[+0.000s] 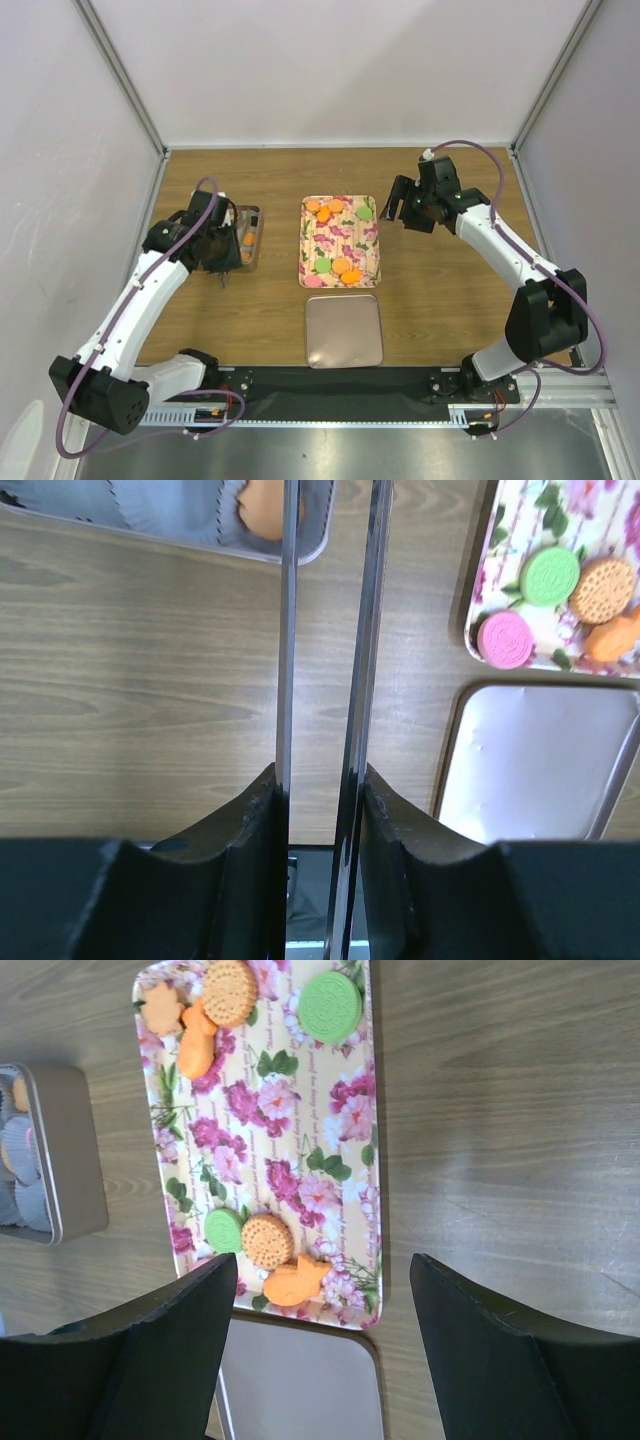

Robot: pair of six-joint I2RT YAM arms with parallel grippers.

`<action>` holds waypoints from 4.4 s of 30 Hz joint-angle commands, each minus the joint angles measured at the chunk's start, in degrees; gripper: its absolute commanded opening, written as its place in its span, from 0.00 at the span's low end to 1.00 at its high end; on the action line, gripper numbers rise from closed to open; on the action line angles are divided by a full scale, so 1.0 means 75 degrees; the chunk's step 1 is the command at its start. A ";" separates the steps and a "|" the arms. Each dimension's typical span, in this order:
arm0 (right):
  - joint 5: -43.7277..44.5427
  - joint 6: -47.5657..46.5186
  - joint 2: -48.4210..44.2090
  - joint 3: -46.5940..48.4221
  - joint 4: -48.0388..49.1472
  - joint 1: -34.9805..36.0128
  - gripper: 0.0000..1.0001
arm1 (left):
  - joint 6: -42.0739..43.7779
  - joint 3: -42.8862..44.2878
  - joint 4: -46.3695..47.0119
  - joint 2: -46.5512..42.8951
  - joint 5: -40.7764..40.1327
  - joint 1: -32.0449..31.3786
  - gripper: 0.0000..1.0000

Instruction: Pack the cookies

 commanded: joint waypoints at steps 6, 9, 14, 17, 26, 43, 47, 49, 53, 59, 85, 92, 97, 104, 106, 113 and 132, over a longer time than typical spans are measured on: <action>-0.0352 -0.0253 0.0470 0.0108 0.0128 -0.0119 0.76 | -0.0433 -0.0329 0.0569 -0.0047 -0.0430 -0.0767 0.38; -0.0410 -0.0265 0.0645 0.0143 0.0187 -0.0155 0.76 | -0.0422 -0.0271 0.0768 0.0279 -0.0547 -0.1164 0.38; -0.0294 -0.0323 0.0786 0.0342 0.0070 -0.0260 0.75 | -0.0212 0.0196 0.1400 0.0924 -0.0513 -0.1587 0.39; -0.0189 -0.0149 0.0705 0.0483 -0.0035 -0.0447 0.74 | 0.0080 0.0862 0.1751 0.1721 -0.0466 -0.1962 0.40; 0.0234 0.0438 0.0025 0.0858 -0.0960 -0.1677 0.74 | 0.1030 0.3498 0.2877 0.4613 -0.0185 -0.3075 0.40; 0.0351 0.0521 -0.2014 0.0296 -0.2509 -0.2276 0.74 | 0.1594 0.6982 0.4296 0.8788 0.0085 -0.5184 0.41; 0.0503 0.0439 -0.2401 0.0272 -0.2848 -0.2288 0.74 | 0.1489 0.7532 0.4542 0.9560 -0.0172 -0.5478 0.41; 0.0445 0.0439 -0.2530 0.0261 -0.2918 -0.2276 0.74 | 0.1337 0.7697 0.4647 0.9796 -0.0266 -0.5537 0.42; 0.0456 0.0357 -0.2799 0.0307 -0.3188 -0.2299 0.75 | 0.1207 0.7897 0.4963 1.0266 -0.0489 -0.5595 0.43; 0.0573 0.0240 -0.3011 0.0366 -0.3516 -0.2299 0.74 | 0.1125 0.8037 0.5292 1.0734 -0.0595 -0.5736 0.48; 0.0644 0.0181 -0.3011 0.0436 -0.3516 -0.2370 0.75 | 0.1383 0.7628 0.5773 1.0232 -0.0431 -0.5842 0.80; 0.0702 0.0157 -0.3011 0.0740 -0.3552 -0.2405 0.75 | 0.1312 0.7019 0.5984 0.9645 -0.0185 -0.5654 0.80; 0.0726 0.0134 -0.3034 0.0776 -0.3552 -0.2463 0.75 | 0.1312 0.6644 0.6077 0.9387 -0.0032 -0.5526 0.80; 0.0726 0.0087 -0.3069 0.0870 -0.3575 -0.2498 0.75 | 0.1348 0.6339 0.6124 0.9059 -0.0009 -0.5467 0.80; 0.0738 0.0064 -0.3046 0.0905 -0.3587 -0.2487 0.75 | 0.1301 0.6222 0.6206 0.8919 0.0073 -0.5420 0.80; 0.0738 0.0063 -0.2999 0.1045 -0.3587 -0.2487 0.75 | 0.1195 0.5624 0.6382 0.8426 0.0202 -0.5221 0.80; 0.0715 -0.0007 -0.3046 0.1093 -0.3458 -0.2498 0.75 | 0.0434 0.4430 0.6312 0.6974 0.0683 -0.4366 0.76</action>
